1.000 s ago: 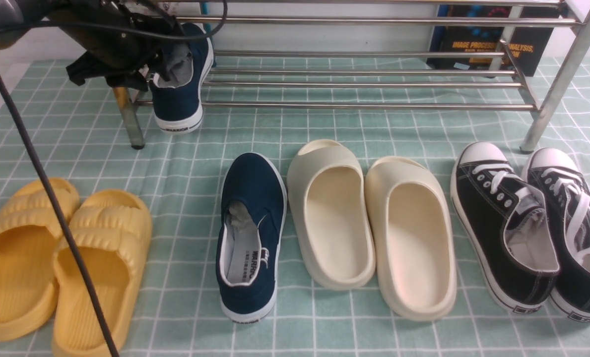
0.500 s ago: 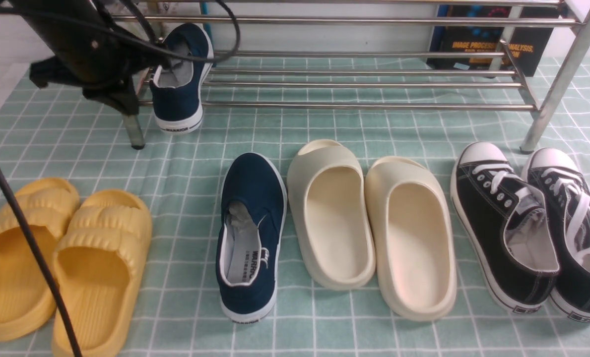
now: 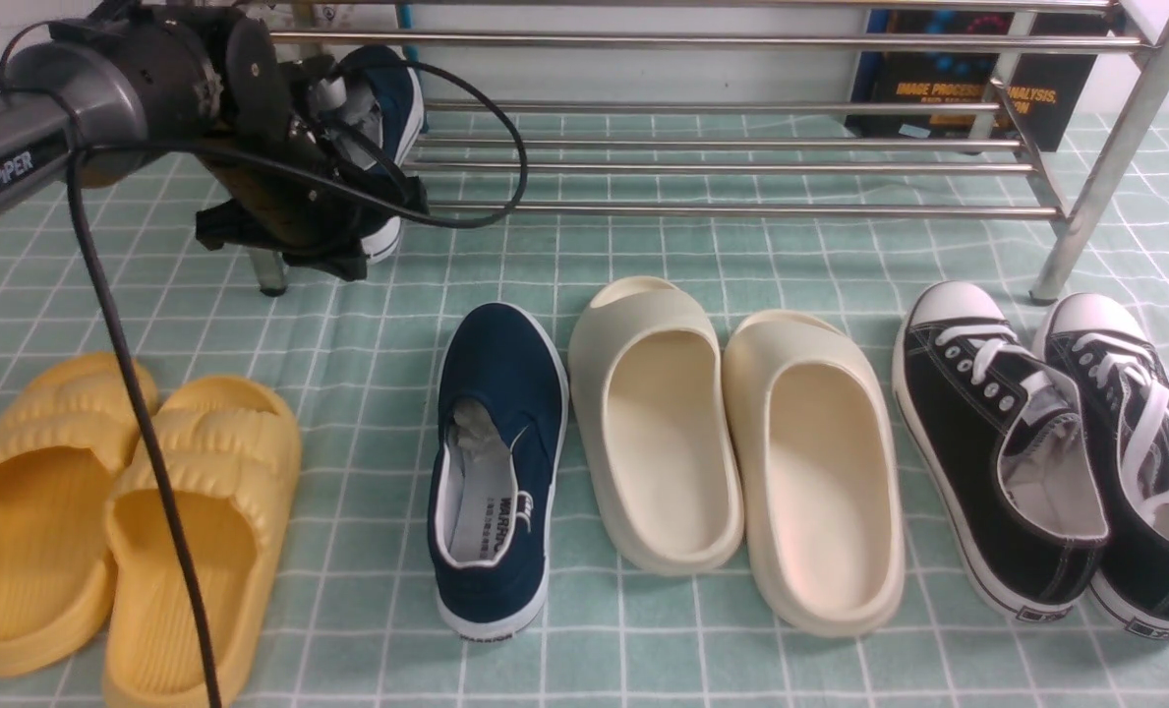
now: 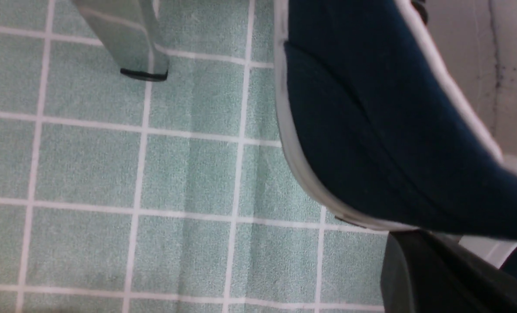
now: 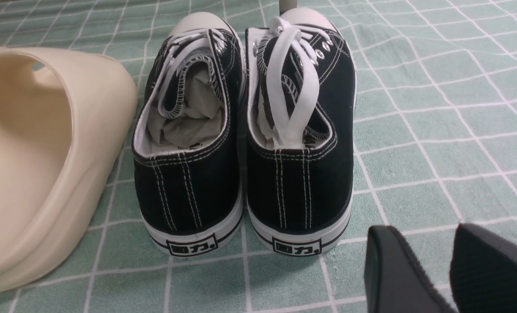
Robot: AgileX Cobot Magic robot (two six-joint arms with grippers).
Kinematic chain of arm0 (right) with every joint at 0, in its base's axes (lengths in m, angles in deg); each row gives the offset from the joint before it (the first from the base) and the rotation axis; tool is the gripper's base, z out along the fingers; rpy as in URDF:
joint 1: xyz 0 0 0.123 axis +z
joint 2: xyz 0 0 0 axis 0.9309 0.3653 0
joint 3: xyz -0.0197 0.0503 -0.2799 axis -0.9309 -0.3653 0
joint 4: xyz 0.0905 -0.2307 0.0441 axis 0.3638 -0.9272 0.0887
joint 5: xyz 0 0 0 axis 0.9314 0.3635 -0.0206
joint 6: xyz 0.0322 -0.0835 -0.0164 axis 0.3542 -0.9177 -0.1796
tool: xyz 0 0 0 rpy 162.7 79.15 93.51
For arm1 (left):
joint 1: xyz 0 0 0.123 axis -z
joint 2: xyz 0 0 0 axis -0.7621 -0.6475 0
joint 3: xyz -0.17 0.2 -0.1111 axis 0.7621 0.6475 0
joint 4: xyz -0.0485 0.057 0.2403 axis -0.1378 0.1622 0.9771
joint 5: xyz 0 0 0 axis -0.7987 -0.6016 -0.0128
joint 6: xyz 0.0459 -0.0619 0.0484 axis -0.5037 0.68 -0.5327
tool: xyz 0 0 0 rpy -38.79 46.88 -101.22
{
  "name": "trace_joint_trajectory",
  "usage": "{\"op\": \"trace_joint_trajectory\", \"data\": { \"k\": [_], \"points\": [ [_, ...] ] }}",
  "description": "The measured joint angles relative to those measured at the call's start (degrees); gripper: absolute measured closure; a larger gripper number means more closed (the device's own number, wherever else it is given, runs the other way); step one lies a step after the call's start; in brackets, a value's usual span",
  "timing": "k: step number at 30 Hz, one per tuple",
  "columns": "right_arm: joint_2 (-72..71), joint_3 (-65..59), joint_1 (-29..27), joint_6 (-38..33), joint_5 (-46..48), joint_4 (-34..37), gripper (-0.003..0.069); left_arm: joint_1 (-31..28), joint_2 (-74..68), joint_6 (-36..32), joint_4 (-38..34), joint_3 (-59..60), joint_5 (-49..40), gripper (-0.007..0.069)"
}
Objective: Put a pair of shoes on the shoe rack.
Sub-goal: Use the left arm to put a shoe into the shoe rack
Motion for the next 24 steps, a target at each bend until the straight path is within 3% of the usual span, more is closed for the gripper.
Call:
{"op": "trace_joint_trajectory", "data": {
  "k": [19, 24],
  "points": [
    [0.00, 0.00, 0.00, 0.00, 0.00, 0.00, 0.0420, -0.22, -4.99, 0.45, 1.41, -9.59, -6.60, 0.0636],
    [0.00, 0.00, 0.00, 0.00, 0.00, 0.00, 0.0420, -0.24, -3.86, 0.56, 2.21, -9.66, -7.06, 0.0523]
  ]
}}
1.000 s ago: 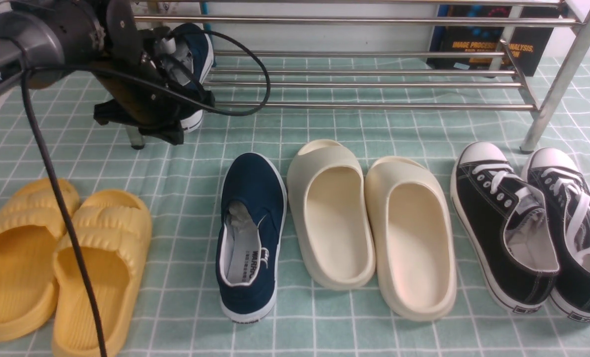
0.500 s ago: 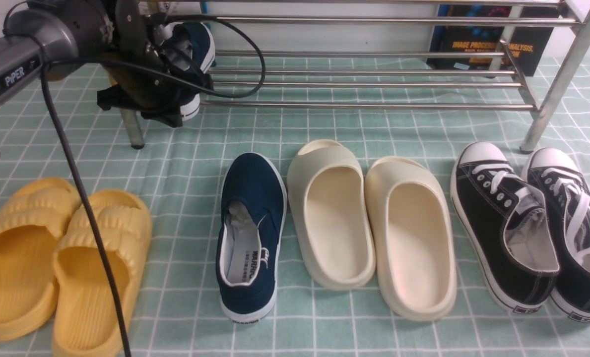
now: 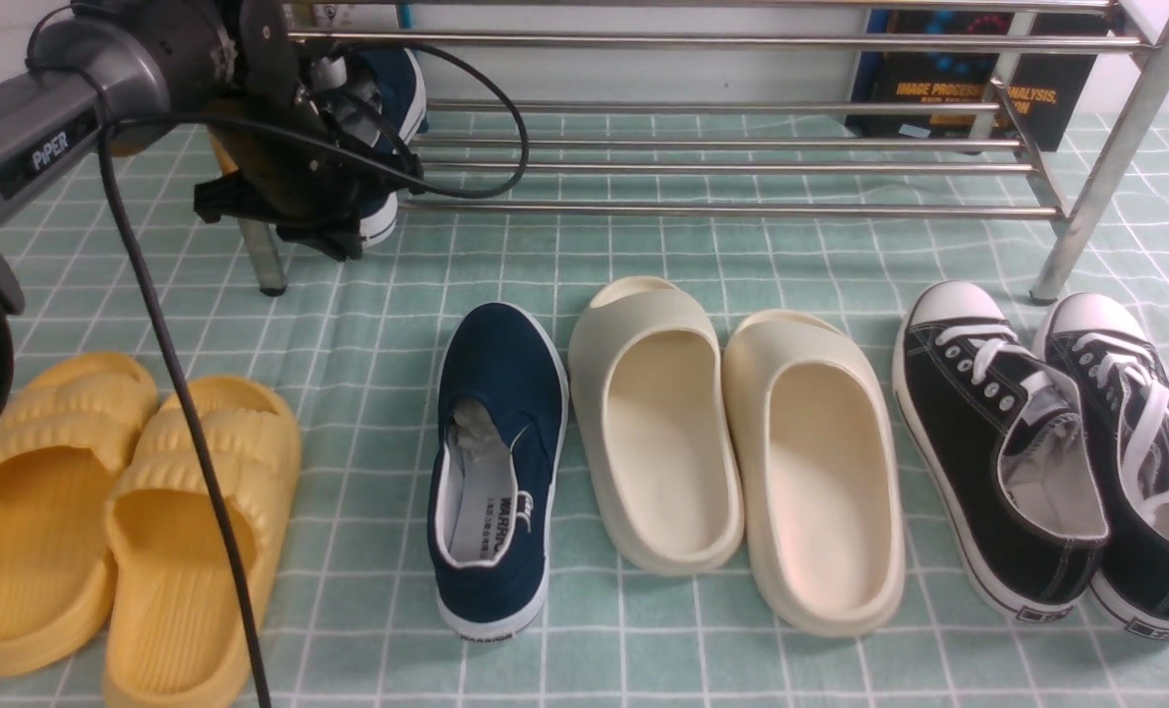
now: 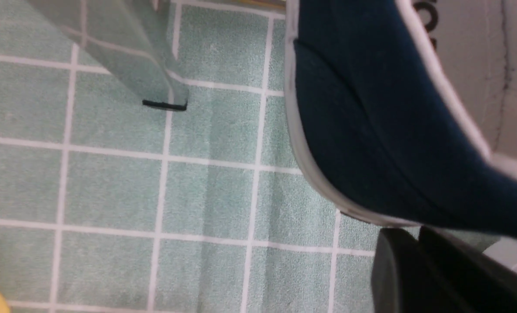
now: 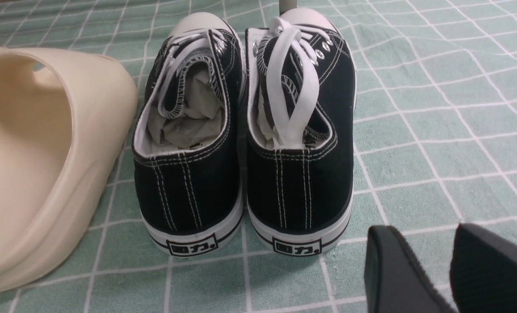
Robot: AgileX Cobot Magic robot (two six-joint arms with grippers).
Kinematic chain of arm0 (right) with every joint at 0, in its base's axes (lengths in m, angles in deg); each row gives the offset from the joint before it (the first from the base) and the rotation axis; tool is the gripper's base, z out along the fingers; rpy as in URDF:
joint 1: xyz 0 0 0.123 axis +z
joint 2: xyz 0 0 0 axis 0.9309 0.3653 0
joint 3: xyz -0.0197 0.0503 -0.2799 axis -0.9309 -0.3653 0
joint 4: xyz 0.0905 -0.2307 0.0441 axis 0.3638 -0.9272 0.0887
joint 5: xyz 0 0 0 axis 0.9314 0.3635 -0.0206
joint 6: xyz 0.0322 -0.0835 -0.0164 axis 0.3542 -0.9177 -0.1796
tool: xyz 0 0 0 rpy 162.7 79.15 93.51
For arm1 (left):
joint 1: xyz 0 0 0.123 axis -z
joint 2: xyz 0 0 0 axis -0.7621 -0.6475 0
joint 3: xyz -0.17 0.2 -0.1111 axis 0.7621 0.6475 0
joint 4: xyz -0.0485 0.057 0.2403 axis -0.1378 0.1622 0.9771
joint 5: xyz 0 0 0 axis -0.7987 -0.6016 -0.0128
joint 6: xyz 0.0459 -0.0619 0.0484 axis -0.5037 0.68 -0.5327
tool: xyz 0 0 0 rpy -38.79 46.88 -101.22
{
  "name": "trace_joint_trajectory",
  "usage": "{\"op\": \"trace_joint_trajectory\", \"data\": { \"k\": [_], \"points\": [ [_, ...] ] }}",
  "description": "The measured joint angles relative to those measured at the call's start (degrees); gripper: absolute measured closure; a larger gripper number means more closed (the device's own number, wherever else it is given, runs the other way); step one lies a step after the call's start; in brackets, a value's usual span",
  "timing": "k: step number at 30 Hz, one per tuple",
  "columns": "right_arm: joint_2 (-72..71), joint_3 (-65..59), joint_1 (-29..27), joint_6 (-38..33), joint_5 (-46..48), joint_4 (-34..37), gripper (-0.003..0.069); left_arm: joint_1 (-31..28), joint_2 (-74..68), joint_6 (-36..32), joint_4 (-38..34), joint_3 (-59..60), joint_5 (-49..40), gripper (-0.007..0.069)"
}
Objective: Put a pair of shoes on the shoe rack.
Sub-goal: Use the left arm to put a shoe into the shoe rack, then use the left arm to grab the shoe closest to it
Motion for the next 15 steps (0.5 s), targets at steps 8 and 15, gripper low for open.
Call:
{"op": "trace_joint_trajectory", "data": {
  "k": [8, 15],
  "points": [
    [0.00, 0.00, 0.00, 0.00, 0.00, 0.00, 0.0420, -0.16, 7.14, -0.20, 0.42, 0.00, -6.25, 0.0295],
    [0.00, 0.00, 0.00, 0.00, 0.00, 0.00, 0.0420, 5.81, 15.13, -1.50, 1.99, 5.57, -17.87, 0.0280]
  ]
}}
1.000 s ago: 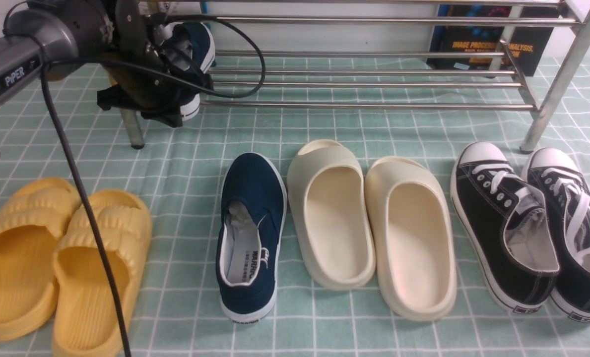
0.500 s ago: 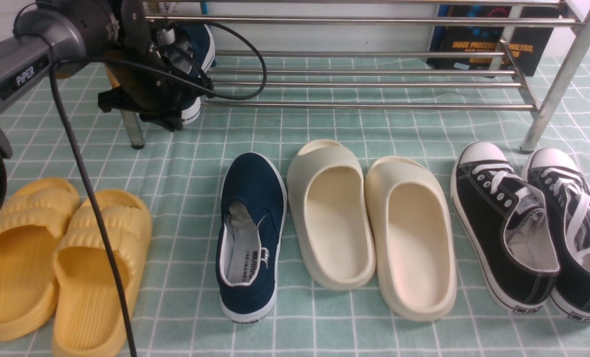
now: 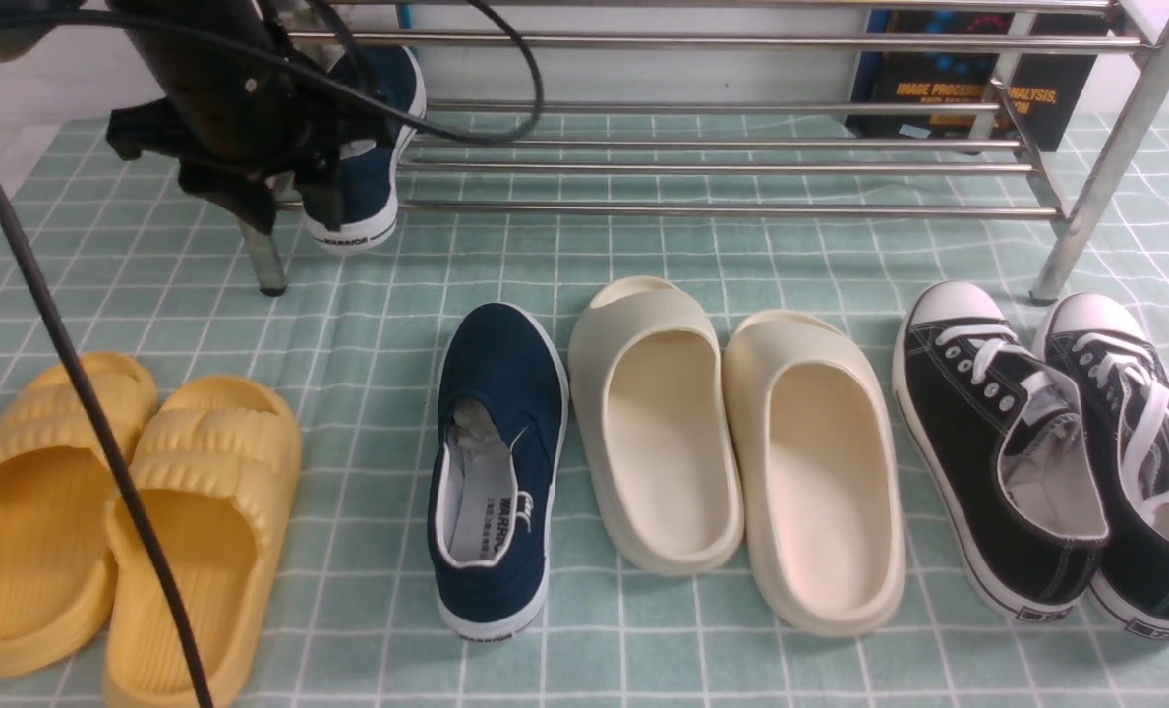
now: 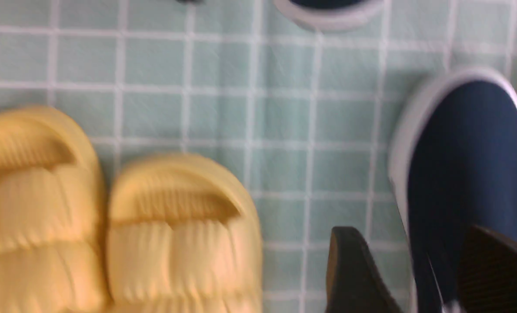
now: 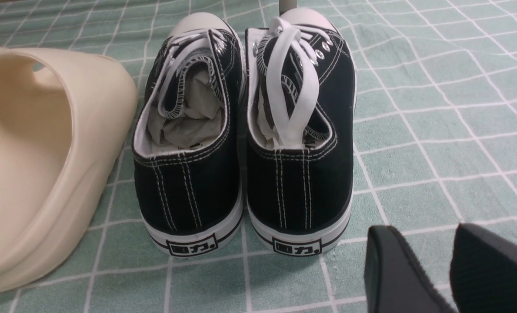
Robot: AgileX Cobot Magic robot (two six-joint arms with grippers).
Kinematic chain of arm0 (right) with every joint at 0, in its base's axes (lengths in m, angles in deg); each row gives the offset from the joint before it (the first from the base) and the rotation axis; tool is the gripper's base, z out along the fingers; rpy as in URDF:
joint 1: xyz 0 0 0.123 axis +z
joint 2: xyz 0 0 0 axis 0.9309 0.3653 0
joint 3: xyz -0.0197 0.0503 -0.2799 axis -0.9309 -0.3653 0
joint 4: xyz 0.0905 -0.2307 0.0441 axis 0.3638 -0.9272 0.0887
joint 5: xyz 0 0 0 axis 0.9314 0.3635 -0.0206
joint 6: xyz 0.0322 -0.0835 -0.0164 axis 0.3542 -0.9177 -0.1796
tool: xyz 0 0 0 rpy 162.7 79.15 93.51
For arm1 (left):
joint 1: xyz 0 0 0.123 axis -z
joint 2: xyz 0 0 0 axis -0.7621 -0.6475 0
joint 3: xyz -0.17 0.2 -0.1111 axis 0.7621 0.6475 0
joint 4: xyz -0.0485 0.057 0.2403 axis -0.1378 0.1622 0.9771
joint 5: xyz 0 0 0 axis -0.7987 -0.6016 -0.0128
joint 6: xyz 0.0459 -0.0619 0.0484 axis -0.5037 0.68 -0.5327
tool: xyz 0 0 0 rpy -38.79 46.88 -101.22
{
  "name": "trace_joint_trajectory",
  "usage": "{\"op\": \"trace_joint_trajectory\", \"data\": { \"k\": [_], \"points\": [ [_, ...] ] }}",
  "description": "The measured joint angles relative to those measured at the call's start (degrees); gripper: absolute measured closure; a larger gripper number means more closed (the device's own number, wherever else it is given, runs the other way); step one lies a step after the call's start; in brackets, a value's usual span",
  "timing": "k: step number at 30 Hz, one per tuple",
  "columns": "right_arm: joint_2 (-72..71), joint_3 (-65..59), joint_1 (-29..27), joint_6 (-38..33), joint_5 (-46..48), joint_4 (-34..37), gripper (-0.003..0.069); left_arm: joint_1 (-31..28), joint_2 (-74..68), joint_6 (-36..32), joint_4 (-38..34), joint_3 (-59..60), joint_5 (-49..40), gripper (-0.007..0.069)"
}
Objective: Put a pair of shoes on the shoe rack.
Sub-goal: Use the left arm to grab the shoe closest to it
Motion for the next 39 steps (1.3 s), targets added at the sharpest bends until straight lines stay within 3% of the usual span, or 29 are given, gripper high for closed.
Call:
{"op": "trace_joint_trajectory", "data": {
  "k": [8, 13, 24, 39],
  "points": [
    [0.00, 0.00, 0.00, 0.00, 0.00, 0.00, 0.0420, 9.70, 9.79, 6.16, -0.50, 25.10, 8.60, 0.0326],
    [0.00, 0.00, 0.00, 0.00, 0.00, 0.00, 0.0420, 12.36, 10.40, 10.46, -1.56, 34.65, 13.77, 0.0356],
    [0.00, 0.00, 0.00, 0.00, 0.00, 0.00, 0.0420, 12.59, 8.34, 11.39, -5.86, 39.93, 23.10, 0.0394],
    [0.00, 0.00, 0.00, 0.00, 0.00, 0.00, 0.0420, 12.59, 13.75, 11.45, -6.42, 40.43, 23.64, 0.0389]
  ]
}}
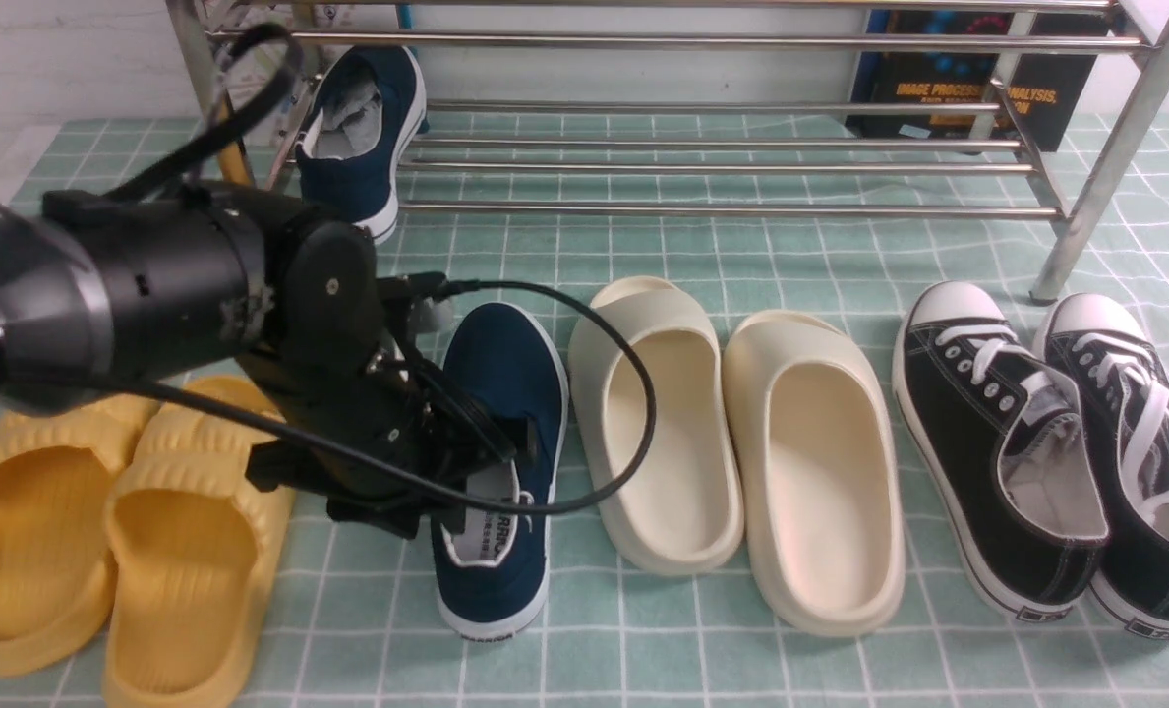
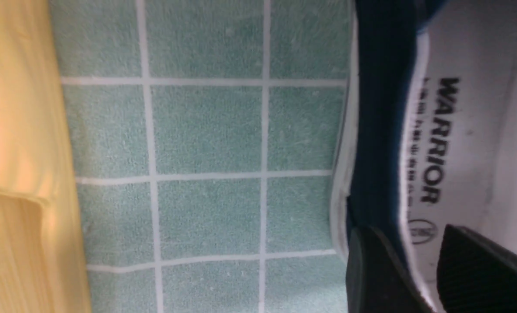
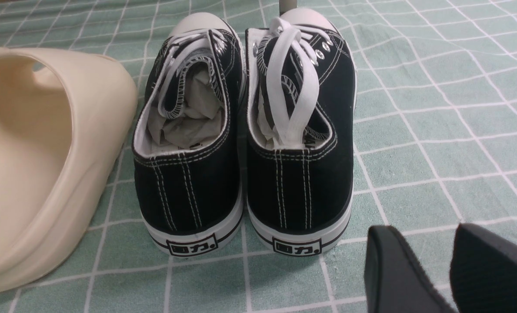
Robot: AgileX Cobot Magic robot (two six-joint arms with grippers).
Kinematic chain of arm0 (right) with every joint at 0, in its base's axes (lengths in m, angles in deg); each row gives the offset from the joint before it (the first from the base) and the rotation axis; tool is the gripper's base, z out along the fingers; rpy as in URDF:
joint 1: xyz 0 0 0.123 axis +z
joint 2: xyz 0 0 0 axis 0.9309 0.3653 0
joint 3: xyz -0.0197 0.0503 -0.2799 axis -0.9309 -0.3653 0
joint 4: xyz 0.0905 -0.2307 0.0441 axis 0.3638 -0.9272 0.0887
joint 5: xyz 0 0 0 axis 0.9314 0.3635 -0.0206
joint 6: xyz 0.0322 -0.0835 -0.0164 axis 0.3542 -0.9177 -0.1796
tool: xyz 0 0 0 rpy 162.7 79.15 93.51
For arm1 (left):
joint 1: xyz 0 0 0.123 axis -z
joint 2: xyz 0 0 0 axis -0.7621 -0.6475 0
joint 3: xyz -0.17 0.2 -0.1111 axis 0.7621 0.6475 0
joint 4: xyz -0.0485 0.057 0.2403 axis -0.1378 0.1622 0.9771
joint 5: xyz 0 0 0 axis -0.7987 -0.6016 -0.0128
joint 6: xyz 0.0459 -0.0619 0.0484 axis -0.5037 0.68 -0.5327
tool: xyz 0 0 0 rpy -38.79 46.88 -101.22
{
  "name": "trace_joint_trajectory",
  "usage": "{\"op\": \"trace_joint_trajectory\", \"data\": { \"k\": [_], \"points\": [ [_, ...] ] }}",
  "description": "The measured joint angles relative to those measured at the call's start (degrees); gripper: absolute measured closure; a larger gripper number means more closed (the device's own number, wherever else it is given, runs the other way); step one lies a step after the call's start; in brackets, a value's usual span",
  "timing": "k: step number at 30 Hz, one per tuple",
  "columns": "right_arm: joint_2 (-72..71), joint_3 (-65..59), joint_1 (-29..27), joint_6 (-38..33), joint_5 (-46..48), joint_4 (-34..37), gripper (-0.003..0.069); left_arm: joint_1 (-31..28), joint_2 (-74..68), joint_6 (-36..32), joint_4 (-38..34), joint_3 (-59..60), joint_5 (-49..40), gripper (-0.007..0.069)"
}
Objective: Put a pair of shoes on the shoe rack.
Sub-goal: Use the left arm to grab the shoe closest to it
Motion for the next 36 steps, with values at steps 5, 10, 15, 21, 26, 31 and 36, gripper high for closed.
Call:
{"op": "trace_joint_trajectory", "data": {
  "k": [5, 10, 15, 21, 26, 31, 36],
  "points": [
    [0.00, 0.00, 0.00, 0.00, 0.00, 0.00, 0.0420, 0.00, 1.11, 0.00, -0.68, 0.00, 0.22, 0.0387],
    [0.00, 0.00, 0.00, 0.00, 0.00, 0.00, 0.0420, 0.00, -2.58, 0.00, -1.13, 0.00, 0.45, 0.0387],
    [0.00, 0.00, 0.00, 0.00, 0.00, 0.00, 0.0420, 0.00, -7.70, 0.00, -1.39, 0.00, 0.04, 0.0386],
    [0.00, 0.00, 0.00, 0.00, 0.00, 0.00, 0.0420, 0.00, -9.17, -1.13, -1.59, -0.06, 0.99, 0.0417],
    [0.00, 0.00, 0.00, 0.00, 0.00, 0.00, 0.0420, -0.08, -8.97, -1.06, -0.81, -0.10, 0.55, 0.0592],
    [0.00, 0.00, 0.00, 0.00, 0.00, 0.00, 0.0420, -0.12, -7.55, -0.90, -0.74, 0.02, -0.14, 0.0617],
    [0.00, 0.00, 0.00, 0.00, 0.00, 0.00, 0.0420, -0.12, -4.17, -0.90, -0.74, -3.02, -3.19, 0.0617]
  ]
}}
